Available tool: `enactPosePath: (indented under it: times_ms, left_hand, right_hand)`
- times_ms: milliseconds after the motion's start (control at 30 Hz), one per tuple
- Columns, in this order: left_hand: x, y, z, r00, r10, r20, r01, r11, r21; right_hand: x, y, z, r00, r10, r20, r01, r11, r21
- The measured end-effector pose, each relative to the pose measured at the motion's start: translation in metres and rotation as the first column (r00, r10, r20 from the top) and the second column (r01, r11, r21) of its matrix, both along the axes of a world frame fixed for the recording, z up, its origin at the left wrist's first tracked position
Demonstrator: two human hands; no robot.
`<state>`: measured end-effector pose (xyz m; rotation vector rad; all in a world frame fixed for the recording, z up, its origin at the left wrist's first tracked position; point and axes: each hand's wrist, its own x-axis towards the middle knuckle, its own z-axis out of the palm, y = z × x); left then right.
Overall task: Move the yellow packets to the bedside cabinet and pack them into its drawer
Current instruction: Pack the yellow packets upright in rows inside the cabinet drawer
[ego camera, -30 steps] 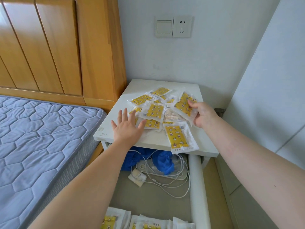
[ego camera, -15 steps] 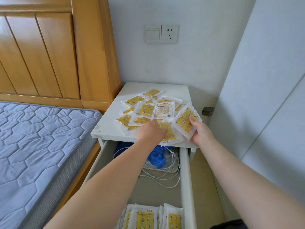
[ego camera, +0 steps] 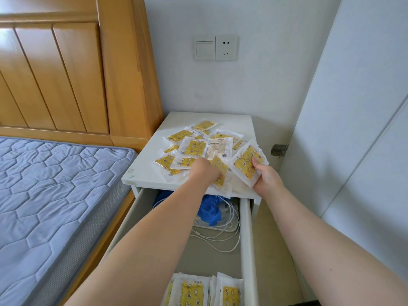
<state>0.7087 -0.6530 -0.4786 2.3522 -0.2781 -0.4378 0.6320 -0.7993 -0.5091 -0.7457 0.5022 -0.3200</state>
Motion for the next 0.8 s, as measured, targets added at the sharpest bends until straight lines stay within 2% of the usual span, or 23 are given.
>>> enactPosePath:
  times_ms: [133,300,500,533,633,667,800]
  left_hand:
    - [0.017,0.018,0.008,0.998,-0.028,0.062,0.033,0.995,-0.089]
    - [0.058,0.038,0.013,0.986,0.099,0.133,-0.081,0.988,-0.132]
    - [0.095,0.036,0.007,0.961,0.223,0.166,-0.213,0.974,-0.074]
    - [0.099,0.033,0.006,0.961,0.219,0.167,-0.215,0.976,-0.041]
    - [0.109,0.024,0.003,0.960,0.123,0.251,-0.178,0.962,0.208]
    - [0.112,0.023,0.003,0.959,0.109,0.261,-0.175,0.953,0.247]
    - [0.122,0.018,0.005,0.957,0.051,0.287,-0.131,0.955,0.268]
  right_hand:
    - [0.010,-0.003,0.002,1.000,-0.006,0.008,0.006,1.000,-0.003]
    - [0.025,-0.005,0.004,1.000,-0.008,0.001,0.008,1.000,-0.015]
    - [0.036,-0.015,-0.003,0.999,0.050,0.018,-0.049,0.998,-0.035]
    - [0.036,-0.016,-0.005,0.997,0.065,0.030,-0.064,0.997,-0.034]
    - [0.035,-0.018,-0.005,0.994,0.098,0.054,-0.096,0.995,-0.027]
    - [0.036,-0.018,-0.004,0.993,0.103,0.058,-0.102,0.994,-0.028]
    - [0.036,-0.017,-0.002,0.992,0.114,0.045,-0.111,0.992,-0.057]
